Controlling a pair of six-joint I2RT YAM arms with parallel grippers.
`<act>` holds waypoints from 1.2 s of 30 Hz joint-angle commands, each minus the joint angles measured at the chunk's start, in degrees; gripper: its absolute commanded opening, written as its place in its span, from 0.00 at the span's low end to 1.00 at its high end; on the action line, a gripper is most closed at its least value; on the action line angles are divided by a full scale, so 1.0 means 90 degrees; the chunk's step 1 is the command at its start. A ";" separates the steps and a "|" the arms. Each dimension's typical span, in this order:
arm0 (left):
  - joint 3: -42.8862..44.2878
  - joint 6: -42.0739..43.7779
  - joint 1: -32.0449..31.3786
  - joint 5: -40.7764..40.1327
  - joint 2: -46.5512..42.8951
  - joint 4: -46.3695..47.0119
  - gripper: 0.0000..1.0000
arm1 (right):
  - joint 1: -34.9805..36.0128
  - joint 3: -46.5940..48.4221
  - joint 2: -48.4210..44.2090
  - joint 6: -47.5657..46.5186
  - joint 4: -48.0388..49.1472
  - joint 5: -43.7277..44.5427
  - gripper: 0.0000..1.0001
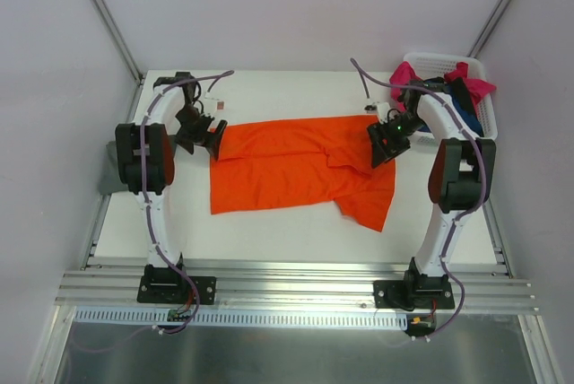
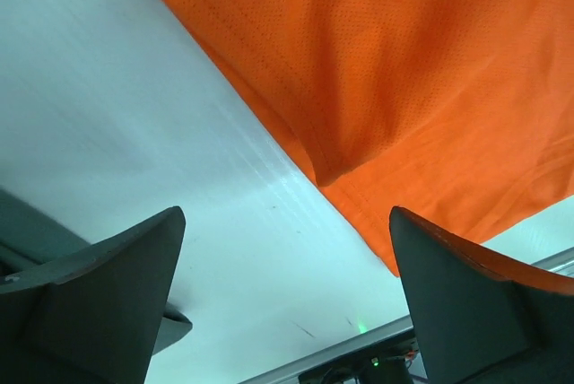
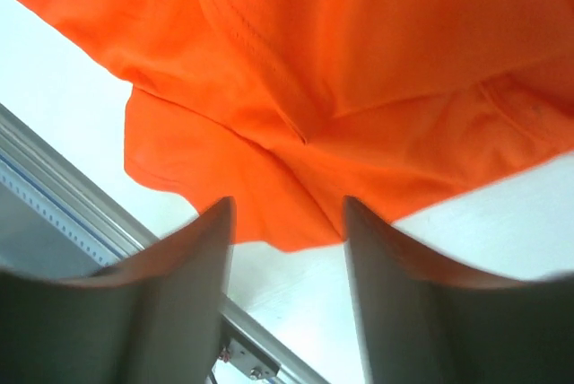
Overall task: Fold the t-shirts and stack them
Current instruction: Fold the flattened tshirt in 1/3 of the way, then grap the side of the flattened tshirt closest away from the robot with both arms
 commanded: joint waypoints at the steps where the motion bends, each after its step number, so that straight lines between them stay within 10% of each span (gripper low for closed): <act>1: 0.0101 -0.0226 -0.0016 -0.0038 -0.0807 -0.0078 0.99 | -0.0190 0.0248 -0.1054 -0.0264 -0.0311 0.0178 0.65; 9: -0.0676 -0.0832 -0.0016 0.0859 -0.1999 -0.0088 0.99 | -0.0025 0.0825 -0.1456 0.0049 -0.0991 -0.0270 0.60; 14: -0.2142 -0.0414 -0.0026 0.1330 -0.3054 -0.0186 0.98 | 0.0668 -0.1290 -0.2538 -0.1278 -0.0732 0.0137 0.57; 26: -0.5803 0.1745 -0.1256 -0.1570 -0.5233 0.2107 0.83 | 0.1079 -0.5150 -0.5333 -0.3701 0.0831 0.1125 0.39; 36: -0.5836 0.1453 -0.1432 -0.1805 -0.4493 0.3174 0.80 | 0.1753 -0.5953 -0.4671 -0.3702 0.2491 0.1447 0.36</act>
